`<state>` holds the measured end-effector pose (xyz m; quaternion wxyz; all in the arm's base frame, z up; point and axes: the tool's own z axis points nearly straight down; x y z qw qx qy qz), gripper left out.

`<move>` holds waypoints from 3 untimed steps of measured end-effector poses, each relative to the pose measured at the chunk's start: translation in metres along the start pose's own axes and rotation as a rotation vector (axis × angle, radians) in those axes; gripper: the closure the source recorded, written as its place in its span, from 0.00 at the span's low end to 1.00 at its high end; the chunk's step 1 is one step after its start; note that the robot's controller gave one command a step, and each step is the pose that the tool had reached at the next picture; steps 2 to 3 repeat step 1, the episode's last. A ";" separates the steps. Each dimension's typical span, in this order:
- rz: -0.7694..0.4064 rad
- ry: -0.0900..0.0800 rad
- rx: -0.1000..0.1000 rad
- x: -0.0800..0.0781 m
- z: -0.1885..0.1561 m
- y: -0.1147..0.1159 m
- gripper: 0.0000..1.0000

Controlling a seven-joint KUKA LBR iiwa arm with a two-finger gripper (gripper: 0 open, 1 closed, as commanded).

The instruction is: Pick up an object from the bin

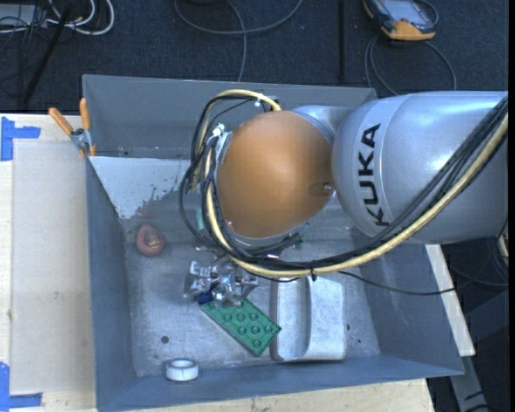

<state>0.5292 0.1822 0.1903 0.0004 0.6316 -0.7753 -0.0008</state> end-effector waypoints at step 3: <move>-0.301 -0.003 0.004 -0.011 -0.064 -0.003 1.00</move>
Offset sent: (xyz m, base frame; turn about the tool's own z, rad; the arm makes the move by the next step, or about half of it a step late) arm 0.0049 0.0082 0.0629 -0.3028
